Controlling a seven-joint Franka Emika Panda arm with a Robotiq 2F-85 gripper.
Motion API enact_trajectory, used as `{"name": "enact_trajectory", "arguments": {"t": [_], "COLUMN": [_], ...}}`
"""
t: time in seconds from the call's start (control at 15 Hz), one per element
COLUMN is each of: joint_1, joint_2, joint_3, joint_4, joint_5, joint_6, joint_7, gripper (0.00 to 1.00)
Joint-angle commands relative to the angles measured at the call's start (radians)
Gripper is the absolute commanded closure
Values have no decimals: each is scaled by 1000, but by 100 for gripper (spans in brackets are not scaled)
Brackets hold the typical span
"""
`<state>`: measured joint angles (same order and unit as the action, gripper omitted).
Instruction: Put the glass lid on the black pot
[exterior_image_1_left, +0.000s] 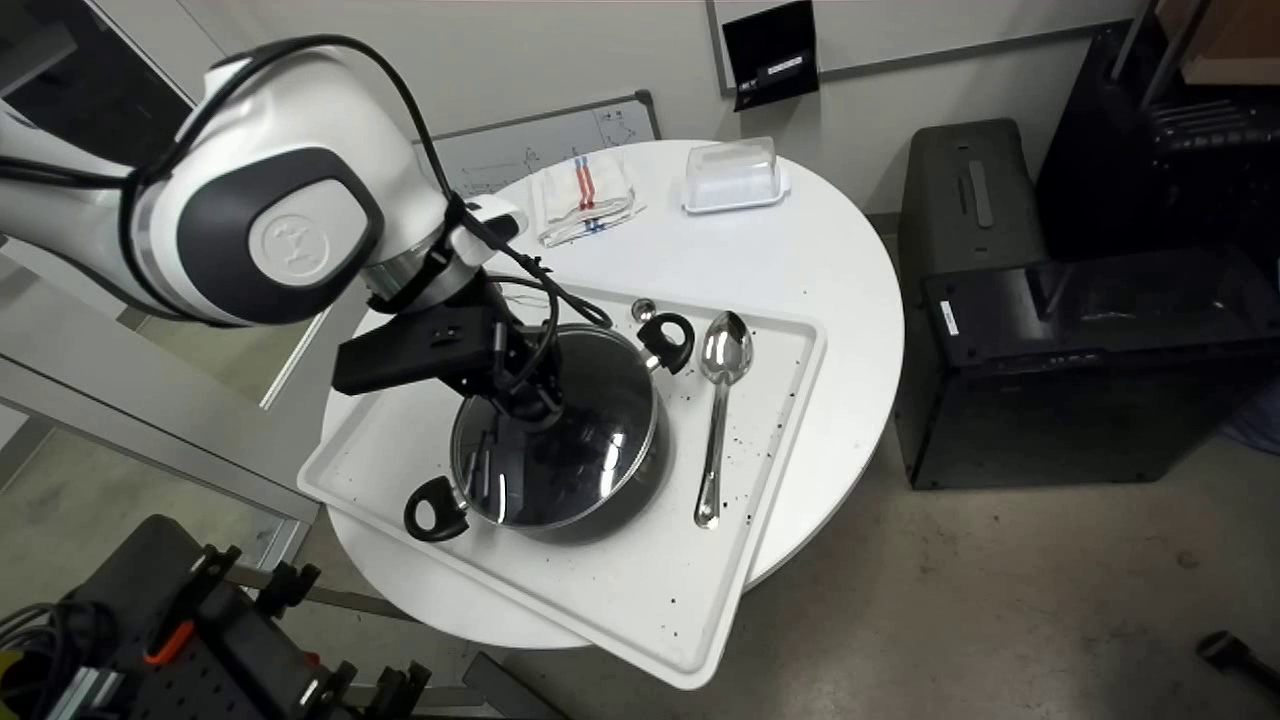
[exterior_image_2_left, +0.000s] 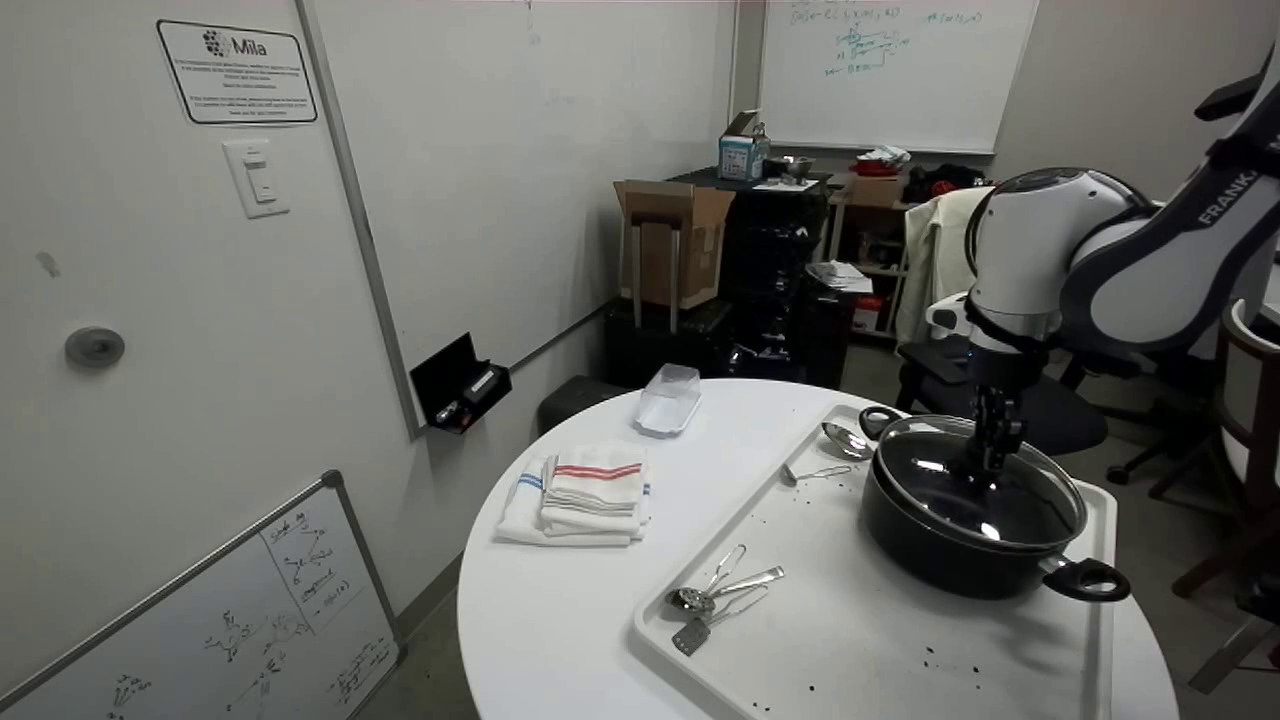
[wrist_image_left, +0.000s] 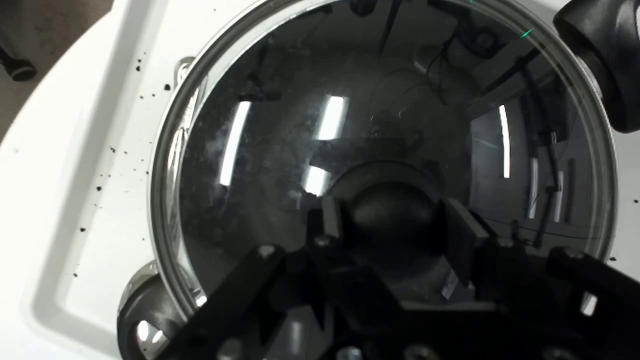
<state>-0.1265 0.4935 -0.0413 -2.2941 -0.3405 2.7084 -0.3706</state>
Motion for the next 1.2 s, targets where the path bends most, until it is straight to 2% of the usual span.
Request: {"name": "enact_trajectory", "arguments": {"t": [0.0,1.13], "joint_1": [5,-2], "joint_2": [7,27], "joint_3": [-2,28], "joint_4": [20,39], "joint_5": [18,36], "joint_6": [11,-13], "joint_7": [8,-12], "gripper": [75,75]}}
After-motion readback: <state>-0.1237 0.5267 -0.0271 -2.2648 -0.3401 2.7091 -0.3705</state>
